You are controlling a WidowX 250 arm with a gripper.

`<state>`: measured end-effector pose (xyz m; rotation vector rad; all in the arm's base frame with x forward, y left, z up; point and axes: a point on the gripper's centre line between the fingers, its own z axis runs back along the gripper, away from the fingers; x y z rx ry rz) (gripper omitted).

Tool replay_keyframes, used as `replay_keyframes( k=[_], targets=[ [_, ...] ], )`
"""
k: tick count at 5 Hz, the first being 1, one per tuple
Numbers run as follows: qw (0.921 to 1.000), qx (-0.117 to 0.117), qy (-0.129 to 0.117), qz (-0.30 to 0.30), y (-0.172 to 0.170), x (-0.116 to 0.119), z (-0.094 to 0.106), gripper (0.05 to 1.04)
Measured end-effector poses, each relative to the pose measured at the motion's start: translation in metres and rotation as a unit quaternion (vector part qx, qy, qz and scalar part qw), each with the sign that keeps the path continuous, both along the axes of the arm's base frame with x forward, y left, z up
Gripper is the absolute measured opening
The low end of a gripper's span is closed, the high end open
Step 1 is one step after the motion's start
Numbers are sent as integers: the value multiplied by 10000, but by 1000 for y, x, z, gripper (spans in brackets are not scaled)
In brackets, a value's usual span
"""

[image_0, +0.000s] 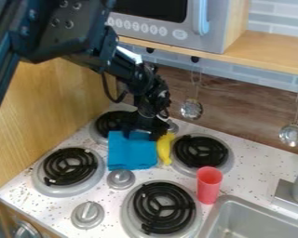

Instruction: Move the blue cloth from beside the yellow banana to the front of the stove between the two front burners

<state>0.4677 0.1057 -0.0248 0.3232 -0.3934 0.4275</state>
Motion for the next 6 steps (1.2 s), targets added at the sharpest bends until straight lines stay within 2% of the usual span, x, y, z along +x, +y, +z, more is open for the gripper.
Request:
replay_keyframes(
  k=[1, 2, 3, 6],
  targets=[
    [9996, -74, 276, 89, 3, -29, -5, 1001],
    [9987, -241, 420, 164, 1, -47, -12, 1001],
    [9978, -385, 494, 217, -5, -64, -10, 1001],
    [9957, -688, 618, 60, -22, -116, 19, 1001]
  ],
)
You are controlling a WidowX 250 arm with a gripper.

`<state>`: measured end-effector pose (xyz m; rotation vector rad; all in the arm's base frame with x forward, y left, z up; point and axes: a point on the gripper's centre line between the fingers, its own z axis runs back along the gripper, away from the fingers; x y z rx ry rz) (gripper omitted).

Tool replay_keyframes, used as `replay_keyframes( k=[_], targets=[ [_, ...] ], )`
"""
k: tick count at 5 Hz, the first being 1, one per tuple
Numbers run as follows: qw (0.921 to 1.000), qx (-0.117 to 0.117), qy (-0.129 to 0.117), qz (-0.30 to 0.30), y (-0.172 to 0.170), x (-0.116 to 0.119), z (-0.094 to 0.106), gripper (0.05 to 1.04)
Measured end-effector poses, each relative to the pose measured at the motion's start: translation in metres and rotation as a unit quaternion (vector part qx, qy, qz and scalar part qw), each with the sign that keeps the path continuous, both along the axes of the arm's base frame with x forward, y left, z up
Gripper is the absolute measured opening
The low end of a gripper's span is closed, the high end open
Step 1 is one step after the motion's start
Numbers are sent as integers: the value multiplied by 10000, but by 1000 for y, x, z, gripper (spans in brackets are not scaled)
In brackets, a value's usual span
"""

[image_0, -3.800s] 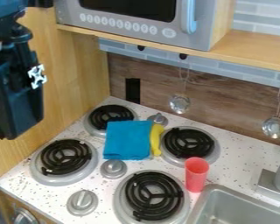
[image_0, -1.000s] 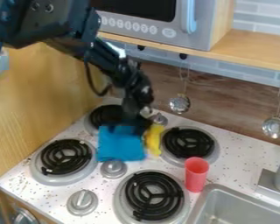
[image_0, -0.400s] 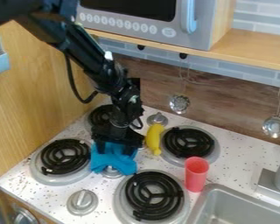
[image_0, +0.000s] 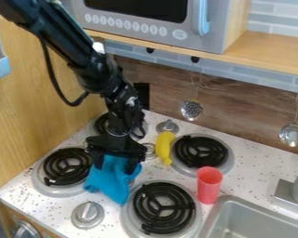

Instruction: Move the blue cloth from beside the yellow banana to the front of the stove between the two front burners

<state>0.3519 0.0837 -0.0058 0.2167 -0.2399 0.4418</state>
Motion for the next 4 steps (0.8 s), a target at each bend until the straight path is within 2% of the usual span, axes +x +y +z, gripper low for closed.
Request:
replay_keyframes(
  k=[1, 3, 4],
  targets=[
    [9997, 16, 252, 31, 0, -18, -3, 1001],
    [9962, -169, 795, 319, 7, -62, -3, 1001],
    [9944, -189, 979, 339, 8, -80, 0, 1001]
  ],
)
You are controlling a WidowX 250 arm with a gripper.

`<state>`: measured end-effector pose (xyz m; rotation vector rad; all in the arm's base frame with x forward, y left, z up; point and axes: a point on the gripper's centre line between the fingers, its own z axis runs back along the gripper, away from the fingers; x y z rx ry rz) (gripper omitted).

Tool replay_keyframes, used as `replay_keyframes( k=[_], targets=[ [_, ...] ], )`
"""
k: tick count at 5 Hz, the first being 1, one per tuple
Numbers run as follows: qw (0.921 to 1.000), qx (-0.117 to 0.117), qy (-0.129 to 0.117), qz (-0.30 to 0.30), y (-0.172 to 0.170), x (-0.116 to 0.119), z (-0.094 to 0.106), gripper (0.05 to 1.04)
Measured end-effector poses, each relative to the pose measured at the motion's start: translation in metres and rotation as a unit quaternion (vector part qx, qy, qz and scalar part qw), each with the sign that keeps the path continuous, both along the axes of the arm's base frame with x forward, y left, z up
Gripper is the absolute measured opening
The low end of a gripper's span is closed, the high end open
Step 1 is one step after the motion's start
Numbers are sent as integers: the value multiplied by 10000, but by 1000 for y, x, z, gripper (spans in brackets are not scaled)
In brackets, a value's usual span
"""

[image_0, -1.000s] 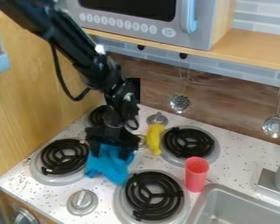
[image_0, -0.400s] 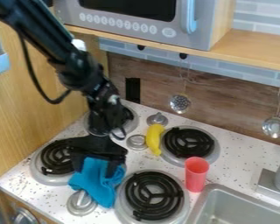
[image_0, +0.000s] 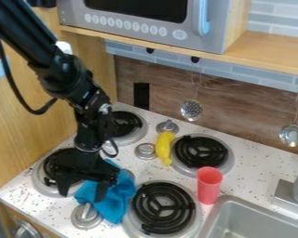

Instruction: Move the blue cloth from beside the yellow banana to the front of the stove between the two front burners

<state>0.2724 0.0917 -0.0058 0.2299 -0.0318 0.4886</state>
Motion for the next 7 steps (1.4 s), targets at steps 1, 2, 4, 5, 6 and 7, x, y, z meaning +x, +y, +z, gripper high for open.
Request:
replay_keyframes(
  k=[1, 2, 4, 5, 6, 7],
  targets=[
    [9999, -129, 102, -25, 1, -11, -1, 1001],
    [9997, -254, 7, -65, -2, -1, 4, 1001],
    [9990, -304, -189, 258, 6, 47, 0, 1001],
    [9990, -268, -151, 317, 11, 62, -9, 1001],
    [9989, -260, -115, 381, 14, 71, -15, 1001],
    [9980, -338, -210, 484, 15, 84, -13, 1001]
  ],
)
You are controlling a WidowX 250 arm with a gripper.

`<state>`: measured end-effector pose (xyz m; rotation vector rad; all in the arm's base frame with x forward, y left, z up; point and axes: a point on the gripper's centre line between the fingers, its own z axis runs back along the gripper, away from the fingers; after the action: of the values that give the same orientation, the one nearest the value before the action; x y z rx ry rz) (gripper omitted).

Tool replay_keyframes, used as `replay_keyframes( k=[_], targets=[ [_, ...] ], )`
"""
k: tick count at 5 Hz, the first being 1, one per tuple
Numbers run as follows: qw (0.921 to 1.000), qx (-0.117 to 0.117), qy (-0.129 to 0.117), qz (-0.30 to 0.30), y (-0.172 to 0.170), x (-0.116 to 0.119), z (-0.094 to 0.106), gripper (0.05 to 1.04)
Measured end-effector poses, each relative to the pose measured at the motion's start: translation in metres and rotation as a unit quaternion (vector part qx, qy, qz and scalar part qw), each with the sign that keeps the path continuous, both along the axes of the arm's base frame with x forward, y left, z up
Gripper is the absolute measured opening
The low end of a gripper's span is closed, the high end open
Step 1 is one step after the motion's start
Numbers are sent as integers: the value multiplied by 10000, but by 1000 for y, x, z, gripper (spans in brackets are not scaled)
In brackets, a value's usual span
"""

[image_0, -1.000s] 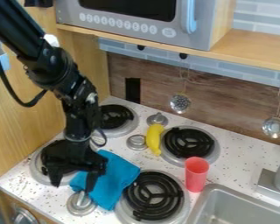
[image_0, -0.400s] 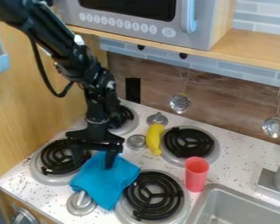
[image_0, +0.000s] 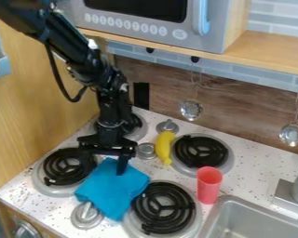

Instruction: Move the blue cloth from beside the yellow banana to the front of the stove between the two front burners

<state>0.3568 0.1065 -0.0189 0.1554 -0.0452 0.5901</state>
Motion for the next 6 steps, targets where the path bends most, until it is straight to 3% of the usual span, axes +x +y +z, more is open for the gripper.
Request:
replay_keyframes(
  k=[3, 5, 6],
  targets=[
    [9988, -103, -252, 403, 19, 53, 3, 1001],
    [9982, -221, -316, 453, 18, 52, 12, 1001],
    [9950, -323, -893, 304, 9, 46, 67, 1001]
  ],
)
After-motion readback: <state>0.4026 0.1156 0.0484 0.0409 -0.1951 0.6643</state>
